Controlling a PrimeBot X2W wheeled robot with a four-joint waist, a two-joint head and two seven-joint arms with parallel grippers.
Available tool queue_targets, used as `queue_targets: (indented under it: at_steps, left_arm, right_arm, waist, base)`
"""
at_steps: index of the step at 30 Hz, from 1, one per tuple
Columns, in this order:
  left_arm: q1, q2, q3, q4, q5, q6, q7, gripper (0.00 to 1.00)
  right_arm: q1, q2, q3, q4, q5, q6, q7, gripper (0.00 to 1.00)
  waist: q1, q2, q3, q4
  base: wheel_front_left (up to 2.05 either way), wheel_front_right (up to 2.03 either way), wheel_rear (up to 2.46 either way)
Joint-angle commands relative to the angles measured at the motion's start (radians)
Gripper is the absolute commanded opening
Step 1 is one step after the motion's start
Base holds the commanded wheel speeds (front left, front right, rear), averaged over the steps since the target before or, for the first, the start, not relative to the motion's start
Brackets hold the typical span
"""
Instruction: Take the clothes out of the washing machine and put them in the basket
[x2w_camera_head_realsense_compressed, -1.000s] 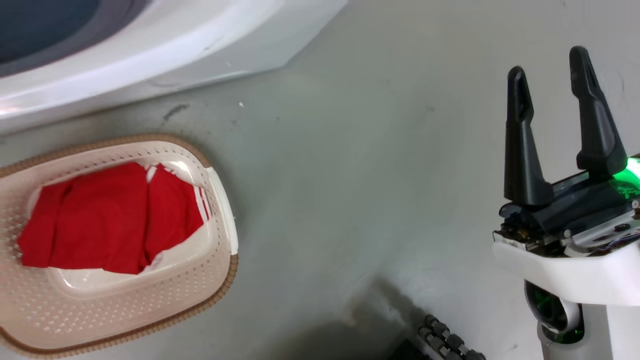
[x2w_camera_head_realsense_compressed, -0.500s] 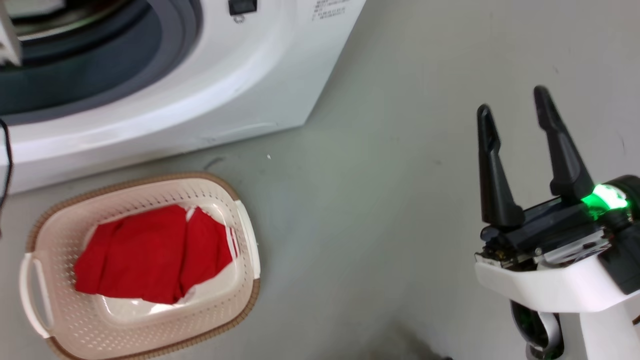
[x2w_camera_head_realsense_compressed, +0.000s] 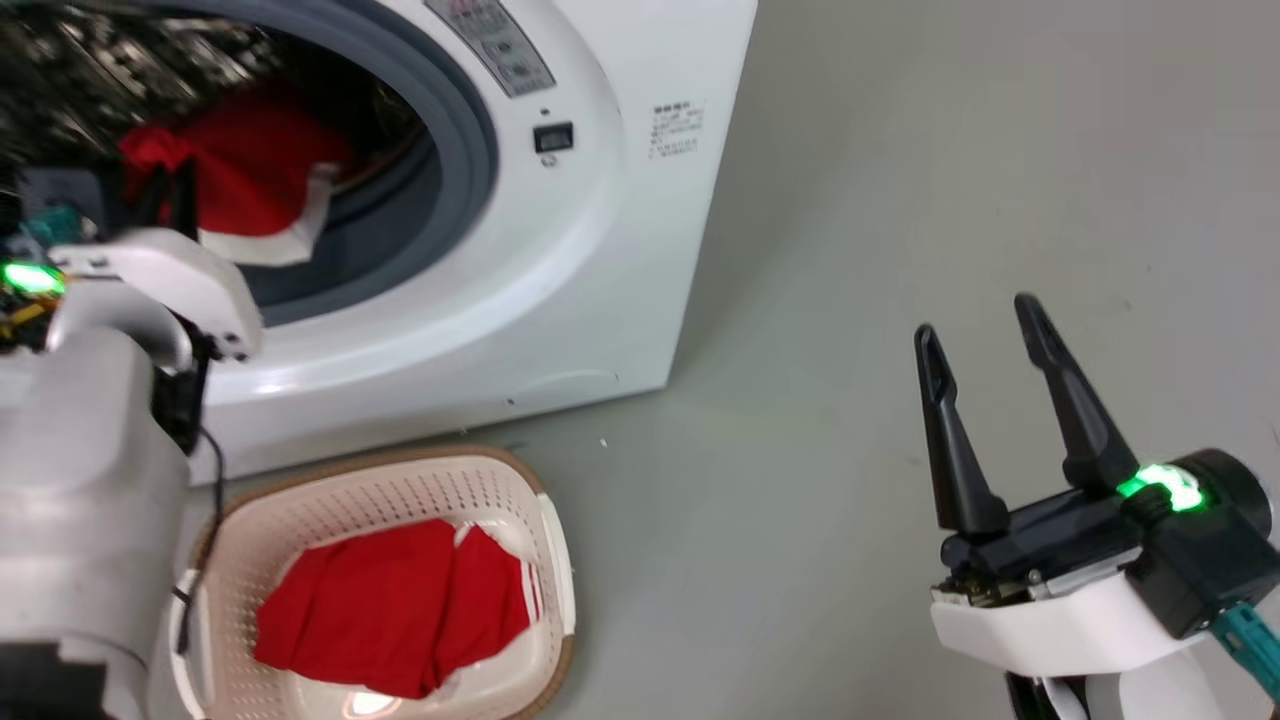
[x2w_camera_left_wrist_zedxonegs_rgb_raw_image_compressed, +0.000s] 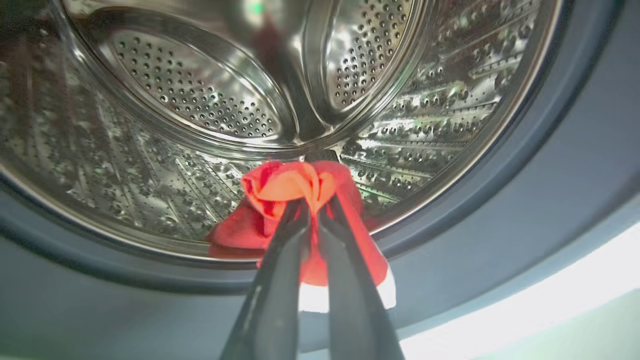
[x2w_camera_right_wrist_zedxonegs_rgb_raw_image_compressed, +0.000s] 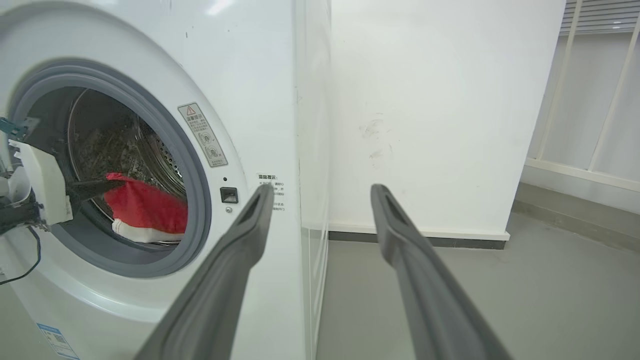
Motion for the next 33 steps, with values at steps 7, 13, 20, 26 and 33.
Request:
queue_targets:
  at_steps: [7,13,20,26,33]
  left_arm:
    - [0.229,-0.036,0.021,-0.223,0.003,0.052,-0.006,0.0]
    - [0.412,-0.059,0.019,-0.388,0.011,0.095,-0.006,0.0]
    - [0.604,-0.073,0.007,-0.553,0.006,0.151,0.003,0.0]
    - [0.727,-0.083,0.003,-0.644,-0.01,0.184,0.025,0.0]
    - [0.813,-0.098,-0.017,-0.661,-0.023,0.197,0.045,0.0]
  right_arm:
    - [0.06,0.0,-0.005,0.022,-0.016,-0.001,-0.002,1.0]
    - [0.101,0.0,-0.001,0.036,-0.027,-0.001,-0.002,1.0]
    - [0.13,0.0,0.0,0.046,-0.035,-0.001,-0.002,1.0]
    - [0.142,0.0,0.005,0.048,-0.038,-0.001,-0.002,1.0]
    - [0.141,0.0,0.005,0.047,-0.042,-0.001,-0.002,1.0]
  waist:
    - [0.0003,0.0,-0.121,0.046]
    - [0.0003,0.0,-0.185,0.064]
    - [0.0003,0.0,-0.231,0.08]
    - [0.0003,0.0,-0.243,0.082]
    - [0.0003,0.0,-0.231,0.071]
  base:
    - [0.0,0.0,0.0]
    - [0.0,0.0,0.0]
    - [0.0,0.0,0.0]
    - [0.0,0.0,0.0]
    - [0.0,0.0,0.0]
